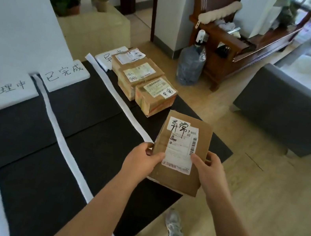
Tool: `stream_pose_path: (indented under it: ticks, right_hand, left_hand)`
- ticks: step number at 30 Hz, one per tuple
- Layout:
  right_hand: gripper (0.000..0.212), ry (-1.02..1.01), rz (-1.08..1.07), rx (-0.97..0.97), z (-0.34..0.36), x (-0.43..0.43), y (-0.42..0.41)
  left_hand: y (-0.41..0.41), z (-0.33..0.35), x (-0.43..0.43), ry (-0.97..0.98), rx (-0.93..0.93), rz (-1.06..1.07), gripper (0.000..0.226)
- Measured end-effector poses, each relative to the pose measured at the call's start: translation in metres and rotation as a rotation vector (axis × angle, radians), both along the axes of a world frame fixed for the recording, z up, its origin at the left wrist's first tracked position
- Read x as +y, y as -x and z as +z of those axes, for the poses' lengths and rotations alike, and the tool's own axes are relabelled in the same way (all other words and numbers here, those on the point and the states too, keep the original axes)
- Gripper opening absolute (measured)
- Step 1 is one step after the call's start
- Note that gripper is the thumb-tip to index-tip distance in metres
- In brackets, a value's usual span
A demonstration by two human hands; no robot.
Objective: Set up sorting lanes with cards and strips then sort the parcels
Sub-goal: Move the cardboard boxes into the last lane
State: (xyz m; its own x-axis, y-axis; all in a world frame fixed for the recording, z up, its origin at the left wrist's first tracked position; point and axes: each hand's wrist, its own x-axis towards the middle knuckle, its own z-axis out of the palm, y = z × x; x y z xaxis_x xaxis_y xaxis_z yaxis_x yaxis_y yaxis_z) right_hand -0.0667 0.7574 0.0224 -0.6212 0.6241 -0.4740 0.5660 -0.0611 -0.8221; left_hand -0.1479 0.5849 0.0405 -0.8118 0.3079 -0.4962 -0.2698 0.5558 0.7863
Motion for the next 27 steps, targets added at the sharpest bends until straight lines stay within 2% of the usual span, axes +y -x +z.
stream_pose_path:
  ticks: [8, 13, 16, 20, 23, 25, 27]
  right_hand:
    - [0.050, -0.067, 0.177, -0.165, -0.041, 0.091, 0.084]
    - [0.039, -0.045, 0.294, -0.219, -0.071, 0.124, 0.108]
    - [0.040, -0.029, 0.366, -0.214, -0.080, 0.135, 0.114]
    - [0.057, -0.081, 0.337, -0.090, -0.069, 0.154, 0.129]
    - [0.074, -0.153, 0.300, -0.034, -0.056, 0.172, 0.148]
    - [0.070, -0.202, 0.341, -0.031, -0.051, 0.180, 0.160]
    - [0.058, -0.231, 0.413, -0.052, -0.050, 0.181, 0.166]
  left_hand:
    - [0.059, -0.025, 0.088, 0.076, -0.043, 0.142, 0.048]
    - [0.084, -0.039, 0.120, 0.153, 0.005, 0.148, 0.044]
    - [0.086, -0.046, 0.127, 0.203, 0.029, 0.180, 0.049]
    - [0.067, -0.049, 0.131, 0.212, 0.069, 0.470, 0.061]
    - [0.042, -0.051, 0.135, 0.160, -0.036, 0.730, 0.065]
    - [0.027, -0.053, 0.141, 0.112, -0.138, 0.827, 0.059]
    - [0.017, -0.054, 0.150, 0.072, -0.228, 0.834, 0.051]
